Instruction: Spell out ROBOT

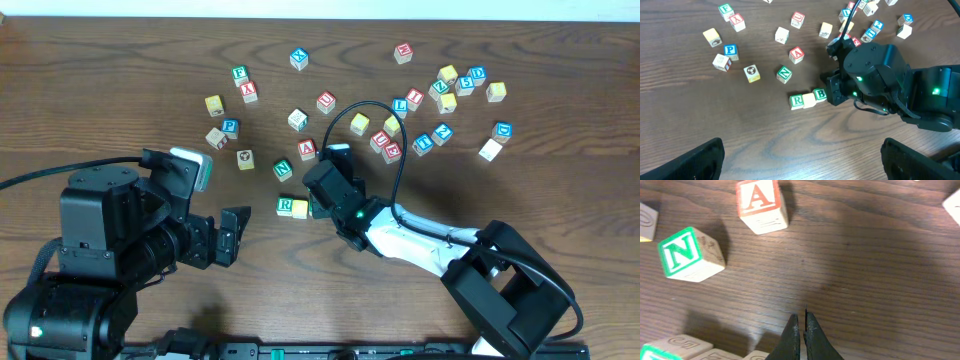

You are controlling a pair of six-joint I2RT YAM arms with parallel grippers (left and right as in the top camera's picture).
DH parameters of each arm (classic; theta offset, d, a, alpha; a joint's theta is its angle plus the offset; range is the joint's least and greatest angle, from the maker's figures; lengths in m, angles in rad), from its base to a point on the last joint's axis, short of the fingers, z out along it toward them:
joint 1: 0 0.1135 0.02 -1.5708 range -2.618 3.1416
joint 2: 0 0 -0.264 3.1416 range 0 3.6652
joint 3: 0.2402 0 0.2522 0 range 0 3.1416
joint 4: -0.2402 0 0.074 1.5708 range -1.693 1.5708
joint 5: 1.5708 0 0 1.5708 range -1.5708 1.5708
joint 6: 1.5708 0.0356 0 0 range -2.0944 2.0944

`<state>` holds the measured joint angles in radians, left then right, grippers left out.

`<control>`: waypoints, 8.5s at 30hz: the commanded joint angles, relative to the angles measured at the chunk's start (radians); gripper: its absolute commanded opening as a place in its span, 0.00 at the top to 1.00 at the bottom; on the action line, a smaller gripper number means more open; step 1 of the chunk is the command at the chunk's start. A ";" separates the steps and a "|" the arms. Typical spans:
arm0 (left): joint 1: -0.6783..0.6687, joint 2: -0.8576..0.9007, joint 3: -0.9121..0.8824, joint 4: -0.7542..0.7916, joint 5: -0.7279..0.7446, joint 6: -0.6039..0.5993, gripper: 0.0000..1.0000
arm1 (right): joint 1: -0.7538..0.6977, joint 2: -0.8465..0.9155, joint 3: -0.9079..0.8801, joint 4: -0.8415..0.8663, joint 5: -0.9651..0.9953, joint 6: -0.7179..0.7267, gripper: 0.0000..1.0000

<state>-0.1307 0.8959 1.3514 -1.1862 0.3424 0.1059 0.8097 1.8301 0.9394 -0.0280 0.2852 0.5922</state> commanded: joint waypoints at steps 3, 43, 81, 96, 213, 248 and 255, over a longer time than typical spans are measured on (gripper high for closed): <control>0.006 -0.002 0.003 -0.003 0.012 0.006 0.02 | -0.010 0.007 -0.004 0.010 -0.046 0.001 0.99; 0.006 -0.002 0.003 -0.003 0.012 0.006 0.02 | -0.010 0.007 -0.004 -0.019 -0.122 0.002 0.99; 0.006 -0.002 0.003 -0.003 0.012 0.006 0.02 | -0.019 0.006 -0.004 -0.141 -0.156 0.073 0.99; 0.006 -0.002 0.003 -0.003 0.012 0.006 0.02 | -0.019 0.006 -0.004 -0.110 -0.191 0.081 0.99; 0.006 -0.002 0.003 -0.003 0.012 0.006 0.02 | -0.264 0.006 0.560 -0.748 0.035 -0.023 0.78; 0.006 -0.002 0.003 -0.003 0.012 0.006 0.02 | -0.470 0.286 0.676 -0.589 -0.169 0.358 0.27; 0.006 -0.002 0.003 -0.003 0.012 0.006 0.02 | -0.458 0.289 0.676 -0.600 -0.121 0.359 0.29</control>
<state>-0.1307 0.8959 1.3514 -1.1862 0.3428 0.1059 0.3492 2.1254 1.6054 -0.6239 0.1108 0.9283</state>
